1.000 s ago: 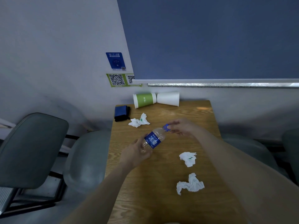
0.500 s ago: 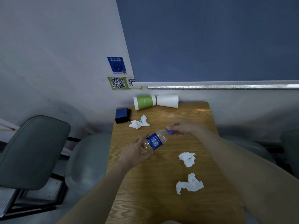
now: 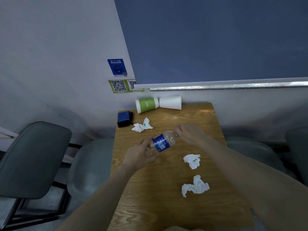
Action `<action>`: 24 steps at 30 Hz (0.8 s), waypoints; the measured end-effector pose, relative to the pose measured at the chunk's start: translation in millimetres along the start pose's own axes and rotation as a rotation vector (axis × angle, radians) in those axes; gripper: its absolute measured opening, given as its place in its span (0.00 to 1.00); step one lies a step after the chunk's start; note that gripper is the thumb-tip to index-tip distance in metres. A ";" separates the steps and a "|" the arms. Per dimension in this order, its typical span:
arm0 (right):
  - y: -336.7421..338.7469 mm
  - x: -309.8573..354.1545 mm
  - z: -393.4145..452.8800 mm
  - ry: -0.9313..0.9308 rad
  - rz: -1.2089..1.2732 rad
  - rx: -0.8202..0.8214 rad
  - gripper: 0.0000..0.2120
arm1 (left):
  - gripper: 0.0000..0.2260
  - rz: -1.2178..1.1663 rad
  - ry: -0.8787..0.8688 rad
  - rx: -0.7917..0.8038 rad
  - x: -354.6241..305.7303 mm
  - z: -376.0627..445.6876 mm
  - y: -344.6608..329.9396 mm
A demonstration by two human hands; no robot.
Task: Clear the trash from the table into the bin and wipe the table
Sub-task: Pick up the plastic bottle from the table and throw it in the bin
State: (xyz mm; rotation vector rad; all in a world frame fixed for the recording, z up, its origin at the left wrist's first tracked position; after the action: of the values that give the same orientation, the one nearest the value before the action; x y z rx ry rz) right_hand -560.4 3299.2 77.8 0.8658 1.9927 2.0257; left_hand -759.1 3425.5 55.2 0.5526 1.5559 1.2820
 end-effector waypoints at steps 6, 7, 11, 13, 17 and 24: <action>-23.1 -5.4 -2.9 -0.253 0.268 0.245 0.16 | 0.32 0.201 -0.104 -0.090 -3.8 0.4 5.0; -25.8 -6.0 -3.2 -0.288 0.280 0.264 0.14 | 0.32 0.221 -0.108 -0.097 -4.2 0.3 5.5; -28.5 -7.2 -5.2 -0.308 0.282 0.241 0.12 | 0.32 0.198 -0.099 -0.069 -6.5 1.7 5.5; -27.2 -7.4 -7.3 -0.282 0.234 0.179 0.12 | 0.33 0.128 -0.066 -0.007 -3.9 0.6 2.8; -27.3 -5.4 -11.4 -0.163 0.214 0.085 0.16 | 0.36 -0.070 0.000 0.104 2.3 -4.4 -3.0; -21.5 -5.9 -13.7 -0.315 0.282 0.131 0.18 | 0.35 -0.013 -0.028 0.103 2.3 -6.3 -2.3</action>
State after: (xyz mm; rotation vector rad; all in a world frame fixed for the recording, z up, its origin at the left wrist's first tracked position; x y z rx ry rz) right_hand -568.3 3286.4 56.4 1.4663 1.9282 1.7585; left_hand -765.0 3423.8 51.8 0.6219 1.6064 1.1847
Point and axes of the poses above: each hand's wrist, its own z-axis towards the middle knuckle, its own y-axis out of the back of the hand, x = y × z, the point moved 6 cm from there along z, towards the middle knuckle, and after that the axes turned 7 degrees about -x, right-handed, at the moved point
